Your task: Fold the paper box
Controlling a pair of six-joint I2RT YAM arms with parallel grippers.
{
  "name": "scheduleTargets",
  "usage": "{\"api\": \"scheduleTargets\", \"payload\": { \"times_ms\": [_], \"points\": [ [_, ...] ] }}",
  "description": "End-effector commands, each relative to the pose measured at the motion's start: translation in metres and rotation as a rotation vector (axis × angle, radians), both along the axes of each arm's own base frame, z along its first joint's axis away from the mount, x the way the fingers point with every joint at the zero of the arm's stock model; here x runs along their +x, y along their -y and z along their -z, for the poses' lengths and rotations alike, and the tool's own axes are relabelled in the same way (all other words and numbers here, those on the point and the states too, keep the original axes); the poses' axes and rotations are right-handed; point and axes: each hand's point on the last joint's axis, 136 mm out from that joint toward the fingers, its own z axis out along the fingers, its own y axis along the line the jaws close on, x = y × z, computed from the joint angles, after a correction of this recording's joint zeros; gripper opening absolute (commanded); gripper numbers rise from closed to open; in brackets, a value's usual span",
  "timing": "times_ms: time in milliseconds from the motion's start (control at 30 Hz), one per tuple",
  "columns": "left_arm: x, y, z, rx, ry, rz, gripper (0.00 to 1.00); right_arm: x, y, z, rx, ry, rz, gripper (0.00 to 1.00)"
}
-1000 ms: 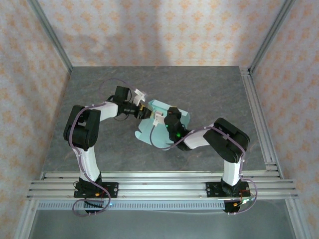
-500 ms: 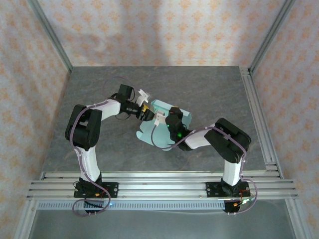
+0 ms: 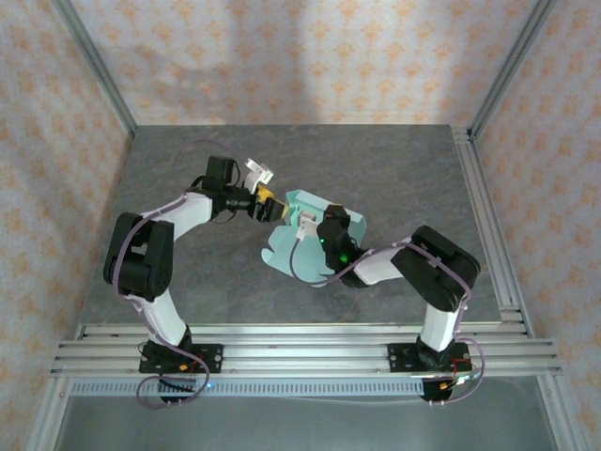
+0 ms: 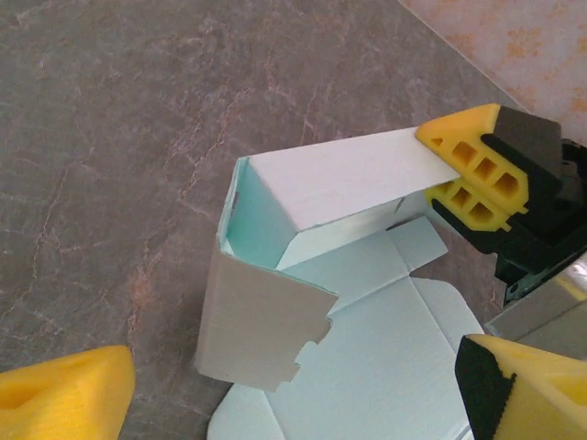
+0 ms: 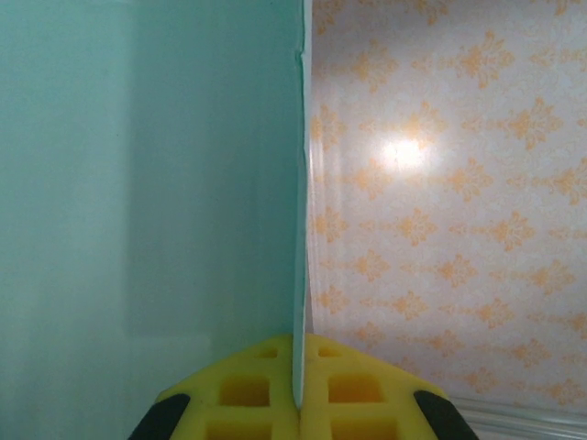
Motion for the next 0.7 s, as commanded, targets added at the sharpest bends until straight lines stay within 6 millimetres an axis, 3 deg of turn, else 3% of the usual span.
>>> {"api": "scheduleTargets", "payload": {
  "times_ms": [0, 133, 300, 500, 667],
  "points": [
    [0.008, -0.005, -0.014, 0.024, 0.058, -0.034, 0.91, -0.001, 0.011, -0.006, 0.009, 0.027, 0.015, 0.07],
    [0.014, -0.004, -0.011, 0.034, 0.037, -0.038, 0.87, -0.001, 0.012, -0.010, 0.029, 0.056, 0.017, 0.09],
    [0.007, 0.007, -0.010, 0.042, 0.023, 0.053, 0.74, -0.002, 0.015, -0.016, 0.049, 0.074, 0.026, 0.09],
    [-0.009, 0.022, 0.001, 0.145, -0.017, 0.166, 0.71, -0.009, 0.026, -0.015, 0.060, 0.071, 0.053, 0.10],
    [-0.011, 0.014, -0.004, 0.130, 0.044, 0.061, 0.72, -0.018, 0.029, -0.014, 0.096, 0.061, 0.057, 0.10]
  ]
}}
